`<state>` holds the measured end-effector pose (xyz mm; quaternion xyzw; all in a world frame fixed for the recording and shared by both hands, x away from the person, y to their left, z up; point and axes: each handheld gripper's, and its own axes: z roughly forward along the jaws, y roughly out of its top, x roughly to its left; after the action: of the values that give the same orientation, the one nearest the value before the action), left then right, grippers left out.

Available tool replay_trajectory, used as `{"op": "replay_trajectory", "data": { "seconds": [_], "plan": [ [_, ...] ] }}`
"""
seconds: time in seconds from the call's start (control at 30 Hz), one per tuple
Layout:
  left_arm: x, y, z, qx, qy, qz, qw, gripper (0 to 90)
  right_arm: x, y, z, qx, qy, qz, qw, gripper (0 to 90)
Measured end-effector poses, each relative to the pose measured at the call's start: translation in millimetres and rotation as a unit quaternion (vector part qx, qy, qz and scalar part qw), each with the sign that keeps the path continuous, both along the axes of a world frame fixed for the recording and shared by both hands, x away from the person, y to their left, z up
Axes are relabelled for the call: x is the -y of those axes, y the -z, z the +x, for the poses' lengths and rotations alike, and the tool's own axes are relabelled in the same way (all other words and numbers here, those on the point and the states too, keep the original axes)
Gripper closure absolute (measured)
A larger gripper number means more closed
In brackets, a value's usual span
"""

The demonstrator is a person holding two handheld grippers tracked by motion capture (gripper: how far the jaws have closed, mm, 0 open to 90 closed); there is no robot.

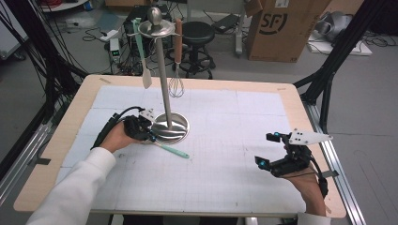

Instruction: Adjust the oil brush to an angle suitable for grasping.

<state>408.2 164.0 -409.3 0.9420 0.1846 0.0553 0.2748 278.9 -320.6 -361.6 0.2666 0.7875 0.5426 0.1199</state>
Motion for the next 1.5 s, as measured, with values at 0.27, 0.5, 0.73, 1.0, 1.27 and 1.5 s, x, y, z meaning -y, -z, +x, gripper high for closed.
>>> {"op": "replay_trajectory", "data": {
  "seconds": [0.27,0.5,0.73,1.0,1.27,1.5],
  "plan": [
    [2.4,6.5,1.4,0.003,-0.002,0.013,0.9999,89.9,0.8,1.1,0.5,-0.002,0.002,0.000,1.0000,0.5],
    [1.3,6.9,1.0,-0.003,0.001,0.014,0.9999,89.9,1.8,1.8,0.8,-0.002,0.003,-0.001,1.0000,0.5],
    [-2.5,4.8,-4.6,-0.016,0.012,0.029,0.9994,89.9,1.9,1.7,0.0,-0.003,0.003,-0.001,1.0000,0.5],
    [-11.3,4.9,-15.9,-0.023,0.011,0.027,0.9993,90.0,1.9,0.3,-1.7,0.000,0.004,-0.002,1.0000,0.5],
    [-25.5,4.0,-29.4,-0.026,0.011,0.033,0.9990,89.9,0.7,-2.3,-3.7,0.002,0.003,-0.003,1.0000,0.5],
    [-42.1,3.4,-44.4,-0.031,0.010,0.028,0.9991,89.9,-0.6,-3.2,-4.4,0.003,0.001,-0.005,1.0000,0.5]
  ]
}}
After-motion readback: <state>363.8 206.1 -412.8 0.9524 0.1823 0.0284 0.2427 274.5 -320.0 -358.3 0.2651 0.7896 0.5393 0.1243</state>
